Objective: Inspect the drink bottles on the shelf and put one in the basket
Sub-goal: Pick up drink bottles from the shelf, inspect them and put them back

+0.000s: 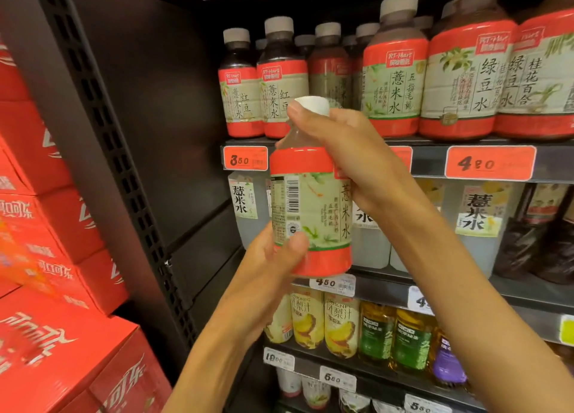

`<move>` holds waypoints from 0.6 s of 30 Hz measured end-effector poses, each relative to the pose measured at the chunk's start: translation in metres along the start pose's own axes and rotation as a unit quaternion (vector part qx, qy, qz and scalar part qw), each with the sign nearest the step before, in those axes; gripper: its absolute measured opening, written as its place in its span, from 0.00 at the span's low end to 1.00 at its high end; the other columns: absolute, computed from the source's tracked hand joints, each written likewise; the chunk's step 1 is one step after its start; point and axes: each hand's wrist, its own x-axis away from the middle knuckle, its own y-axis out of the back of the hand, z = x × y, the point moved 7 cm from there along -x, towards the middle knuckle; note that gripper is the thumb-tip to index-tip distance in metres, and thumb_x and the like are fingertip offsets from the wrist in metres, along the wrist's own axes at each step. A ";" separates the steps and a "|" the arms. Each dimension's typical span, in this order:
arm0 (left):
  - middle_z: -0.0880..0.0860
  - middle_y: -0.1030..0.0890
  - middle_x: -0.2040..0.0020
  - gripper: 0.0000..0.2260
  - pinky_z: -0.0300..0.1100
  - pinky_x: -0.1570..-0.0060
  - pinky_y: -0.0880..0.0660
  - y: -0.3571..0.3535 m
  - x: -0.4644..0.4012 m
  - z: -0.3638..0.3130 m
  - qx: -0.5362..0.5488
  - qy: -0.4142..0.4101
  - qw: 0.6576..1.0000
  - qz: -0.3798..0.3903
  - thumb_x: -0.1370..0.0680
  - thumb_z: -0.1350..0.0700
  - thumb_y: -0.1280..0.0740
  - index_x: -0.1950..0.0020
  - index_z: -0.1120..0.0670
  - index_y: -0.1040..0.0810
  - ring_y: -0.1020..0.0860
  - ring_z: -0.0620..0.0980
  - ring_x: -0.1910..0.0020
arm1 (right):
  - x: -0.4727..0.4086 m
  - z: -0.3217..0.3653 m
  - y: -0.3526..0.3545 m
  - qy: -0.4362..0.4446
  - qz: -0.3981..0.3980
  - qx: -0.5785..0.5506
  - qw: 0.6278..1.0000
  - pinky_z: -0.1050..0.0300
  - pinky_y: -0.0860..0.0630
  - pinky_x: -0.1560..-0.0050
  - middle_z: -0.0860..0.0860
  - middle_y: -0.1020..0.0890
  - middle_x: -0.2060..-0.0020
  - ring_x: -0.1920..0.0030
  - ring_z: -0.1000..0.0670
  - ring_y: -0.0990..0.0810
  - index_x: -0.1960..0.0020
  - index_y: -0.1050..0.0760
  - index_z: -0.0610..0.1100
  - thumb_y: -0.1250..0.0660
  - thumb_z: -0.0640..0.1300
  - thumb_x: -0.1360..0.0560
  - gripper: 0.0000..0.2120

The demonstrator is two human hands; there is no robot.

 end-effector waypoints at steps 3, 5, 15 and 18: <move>0.53 0.18 0.41 0.40 0.39 0.48 0.22 -0.001 0.001 0.004 -0.014 -0.007 1.000 -0.027 0.40 0.35 0.23 0.35 0.55 0.26 0.20 0.52 0.41 | 0.000 0.002 -0.001 -0.006 0.017 0.014 1.000 0.60 0.23 0.60 0.42 0.18 0.62 0.64 0.50 0.19 0.52 0.20 0.36 0.34 0.56 0.23 0.21; 0.55 0.18 0.40 0.38 0.43 0.47 0.21 0.002 0.003 0.007 0.043 -0.007 0.999 -0.025 0.40 0.37 0.22 0.36 0.54 0.23 0.20 0.54 0.41 | 0.000 0.001 -0.004 -0.030 0.064 -0.032 0.997 0.53 0.26 0.52 0.33 0.24 0.59 0.58 0.41 0.23 0.50 0.21 0.39 0.35 0.62 0.26 0.25; 0.65 0.27 0.32 0.39 0.65 0.33 0.35 -0.020 0.005 0.006 0.169 0.038 0.983 0.053 0.33 0.39 0.26 0.28 0.57 0.31 0.29 0.67 0.34 | -0.001 -0.003 -0.019 -0.059 0.161 -0.207 0.963 0.55 0.20 0.55 0.44 0.15 0.62 0.59 0.45 0.17 0.53 0.25 0.39 0.42 0.53 0.21 0.17; 0.63 0.27 0.32 0.38 0.69 0.31 0.41 -0.016 0.004 0.005 0.149 0.040 0.987 0.045 0.36 0.39 0.24 0.31 0.54 0.27 0.32 0.69 0.31 | 0.001 -0.001 -0.017 -0.051 0.156 -0.175 0.971 0.56 0.20 0.59 0.44 0.16 0.64 0.62 0.46 0.17 0.54 0.25 0.39 0.39 0.53 0.24 0.16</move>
